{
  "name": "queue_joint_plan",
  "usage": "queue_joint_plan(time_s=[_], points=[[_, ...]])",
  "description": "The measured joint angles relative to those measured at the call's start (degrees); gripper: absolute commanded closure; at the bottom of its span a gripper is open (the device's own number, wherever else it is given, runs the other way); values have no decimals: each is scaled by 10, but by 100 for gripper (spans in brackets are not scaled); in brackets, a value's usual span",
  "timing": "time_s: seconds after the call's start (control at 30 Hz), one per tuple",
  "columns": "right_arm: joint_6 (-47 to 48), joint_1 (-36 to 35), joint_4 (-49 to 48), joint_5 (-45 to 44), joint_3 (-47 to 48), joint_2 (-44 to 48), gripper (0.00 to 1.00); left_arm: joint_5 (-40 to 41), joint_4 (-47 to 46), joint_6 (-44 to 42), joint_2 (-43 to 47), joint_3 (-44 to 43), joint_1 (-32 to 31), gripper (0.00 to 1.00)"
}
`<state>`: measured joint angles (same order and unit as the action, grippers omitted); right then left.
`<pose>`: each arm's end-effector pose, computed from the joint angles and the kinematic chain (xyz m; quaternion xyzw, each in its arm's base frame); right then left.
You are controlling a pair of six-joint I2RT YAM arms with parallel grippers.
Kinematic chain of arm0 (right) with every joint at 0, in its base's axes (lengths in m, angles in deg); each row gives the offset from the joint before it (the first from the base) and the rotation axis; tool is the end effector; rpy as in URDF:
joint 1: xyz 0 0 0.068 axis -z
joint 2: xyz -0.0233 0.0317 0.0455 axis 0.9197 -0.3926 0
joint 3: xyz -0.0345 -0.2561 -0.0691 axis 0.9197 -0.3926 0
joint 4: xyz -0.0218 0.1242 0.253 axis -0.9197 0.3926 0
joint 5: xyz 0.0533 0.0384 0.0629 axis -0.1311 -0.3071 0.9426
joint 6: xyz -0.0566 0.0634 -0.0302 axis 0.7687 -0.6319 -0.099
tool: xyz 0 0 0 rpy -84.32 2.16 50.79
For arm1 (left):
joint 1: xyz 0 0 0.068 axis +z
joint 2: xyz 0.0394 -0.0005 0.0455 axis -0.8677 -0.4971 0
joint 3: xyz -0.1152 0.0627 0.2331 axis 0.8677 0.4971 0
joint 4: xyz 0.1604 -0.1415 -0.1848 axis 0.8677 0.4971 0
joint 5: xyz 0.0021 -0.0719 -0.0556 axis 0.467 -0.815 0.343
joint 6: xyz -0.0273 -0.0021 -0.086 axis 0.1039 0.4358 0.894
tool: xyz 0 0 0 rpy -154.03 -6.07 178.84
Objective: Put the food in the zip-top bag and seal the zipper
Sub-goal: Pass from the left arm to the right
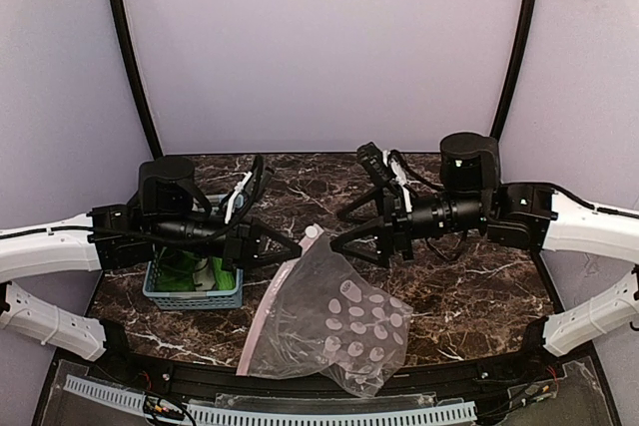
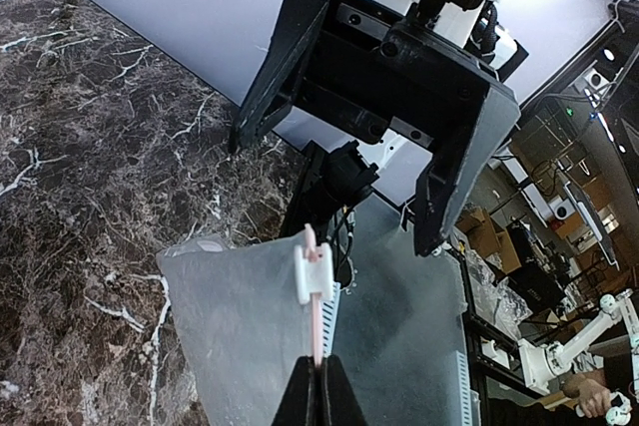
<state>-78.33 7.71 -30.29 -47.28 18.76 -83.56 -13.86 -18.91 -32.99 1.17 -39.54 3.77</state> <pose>0.1441 0.3089 0.3274 -0.4486 0.6447 0.4783 0.3929 0.1406 -0.2883 0.3107 0.3356 0.6808 -0.5766 0.3023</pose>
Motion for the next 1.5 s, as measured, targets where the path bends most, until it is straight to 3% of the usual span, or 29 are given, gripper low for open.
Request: queue_joint_plan(time_s=[0.23,0.4,0.7,0.97,1.13,1.17,1.27,1.33,1.4,1.5], points=[[6,0,-1,52,20,-40,41,-14,-5,0,2,0,-1,99],[9,0,-1,70,24,-63,59,-17,-6,0,2,0,-1,99],[-5,0,-10,97,24,-71,69,-15,-6,-1,2,0,-1,99],[-20,0,-29,118,24,-74,99,-14,-14,-2,2,2,-1,99],[-23,1,-33,120,24,-77,100,-14,-15,-5,2,2,-1,99],[-25,1,-36,120,24,-77,100,-14,-15,-6,2,2,-1,97],[-28,1,-43,119,20,-77,100,-12,-14,-16,1,2,-1,48],[-30,1,-44,118,20,-77,100,-3,-5,-19,-3,-2,-1,28],[-30,1,-45,117,20,-77,100,3,12,-29,-12,-13,-1,20],[-29,1,-44,108,20,-77,100,10,39,-39,-33,-42,-1,16]])
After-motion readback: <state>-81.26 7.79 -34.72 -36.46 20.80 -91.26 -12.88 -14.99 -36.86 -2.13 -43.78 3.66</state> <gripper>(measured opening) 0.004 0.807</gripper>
